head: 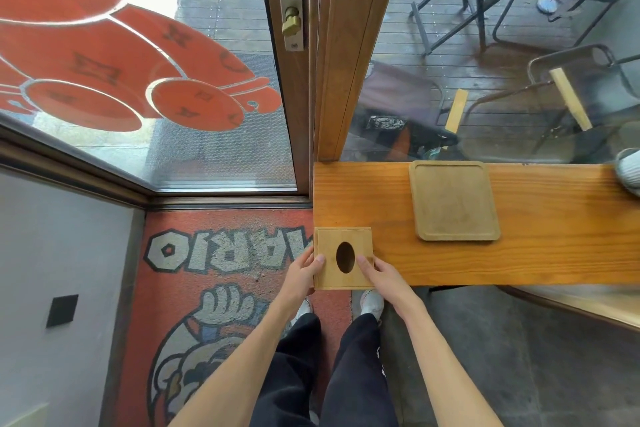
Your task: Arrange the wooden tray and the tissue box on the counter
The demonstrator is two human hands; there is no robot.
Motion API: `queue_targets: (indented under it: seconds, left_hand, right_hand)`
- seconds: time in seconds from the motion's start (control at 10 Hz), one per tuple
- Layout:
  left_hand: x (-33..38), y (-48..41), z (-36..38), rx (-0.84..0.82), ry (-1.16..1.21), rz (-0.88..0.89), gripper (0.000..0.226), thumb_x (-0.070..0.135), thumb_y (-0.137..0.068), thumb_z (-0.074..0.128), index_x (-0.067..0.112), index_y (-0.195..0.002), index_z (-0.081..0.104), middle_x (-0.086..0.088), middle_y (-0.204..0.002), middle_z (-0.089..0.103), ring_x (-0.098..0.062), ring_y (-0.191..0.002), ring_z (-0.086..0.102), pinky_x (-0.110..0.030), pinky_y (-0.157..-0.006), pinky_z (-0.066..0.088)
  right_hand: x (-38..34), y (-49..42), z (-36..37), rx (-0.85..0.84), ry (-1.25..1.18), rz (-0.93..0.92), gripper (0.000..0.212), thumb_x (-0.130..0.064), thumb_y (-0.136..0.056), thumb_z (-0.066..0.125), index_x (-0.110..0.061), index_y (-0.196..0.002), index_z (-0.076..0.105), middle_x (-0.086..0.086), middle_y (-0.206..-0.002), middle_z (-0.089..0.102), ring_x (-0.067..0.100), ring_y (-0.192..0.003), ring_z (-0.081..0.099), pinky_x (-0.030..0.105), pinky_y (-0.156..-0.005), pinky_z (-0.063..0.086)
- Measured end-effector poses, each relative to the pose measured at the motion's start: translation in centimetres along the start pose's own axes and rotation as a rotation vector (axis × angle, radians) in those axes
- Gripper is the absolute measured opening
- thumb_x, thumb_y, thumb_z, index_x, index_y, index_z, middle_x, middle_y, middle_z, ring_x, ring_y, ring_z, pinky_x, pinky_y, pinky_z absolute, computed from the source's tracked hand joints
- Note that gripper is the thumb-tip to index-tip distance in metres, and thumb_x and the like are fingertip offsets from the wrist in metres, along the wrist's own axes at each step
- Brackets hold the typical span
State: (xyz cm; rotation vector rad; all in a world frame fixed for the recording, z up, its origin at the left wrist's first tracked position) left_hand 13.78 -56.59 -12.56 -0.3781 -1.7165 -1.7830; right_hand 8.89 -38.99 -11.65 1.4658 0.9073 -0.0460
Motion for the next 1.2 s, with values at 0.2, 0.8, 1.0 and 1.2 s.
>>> queue_targets:
  seconds: [0.2,0.8,1.0,1.2]
  left_hand:
    - [0.1,-0.4,-0.1,-0.025,0.002,-0.014,0.065,0.032,-0.101,0.056,0.027,-0.158,0.026,-0.008,-0.148,0.055,-0.028,-0.128,0.059,-0.058,-0.110,0.045]
    - [2.3,1.8,0.8,-0.013,-0.196,0.106,0.071,0.031,-0.104,0.050,0.019,-0.161,0.010,-0.005,-0.163,0.031,-0.024,-0.146,0.037,-0.044,-0.120,0.032]
    - [2.9,4.8,1.1,0.184,-0.997,0.291,0.064,0.026,-0.103,0.040,0.034,-0.160,0.011,-0.010,-0.171,-0.005,-0.032,-0.157,-0.006,-0.062,-0.125,0.009]
    - [5.8,7.1,0.5,0.262,-1.061,0.196,0.037,0.024,-0.104,0.038,0.014,-0.139,0.046,-0.017,-0.139,0.053,-0.037,-0.133,0.050,-0.046,-0.102,0.045]
  right_hand:
    - [0.2,0.4,-0.2,-0.014,-0.092,0.019,0.079,-0.061,-0.093,0.053,-0.015,-0.155,0.034,0.000,-0.160,0.039,0.020,-0.148,0.034,0.036,-0.119,0.028]
    - [-0.1,2.3,-1.7,0.186,0.210,-0.085,0.083,-0.066,-0.093,0.045,-0.028,-0.160,0.013,-0.003,-0.167,0.021,0.023,-0.155,0.019,0.047,-0.126,0.015]
    - [-1.6,5.1,-1.4,0.317,0.854,-0.252,0.068,-0.060,-0.100,0.030,-0.037,-0.159,0.006,0.003,-0.170,0.007,0.025,-0.157,-0.001,0.048,-0.126,0.000]
    - [-5.2,7.5,-3.5,0.304,0.739,-0.282,0.058,-0.053,-0.103,0.036,-0.024,-0.153,0.037,0.005,-0.156,0.045,0.027,-0.146,0.038,0.045,-0.119,0.031]
Point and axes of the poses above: each hand's wrist, its own y-axis away from the middle knuckle, its own z-axis out of the palm, x = y × z, the point moved 10 cm from there along -y, towards the middle knuckle
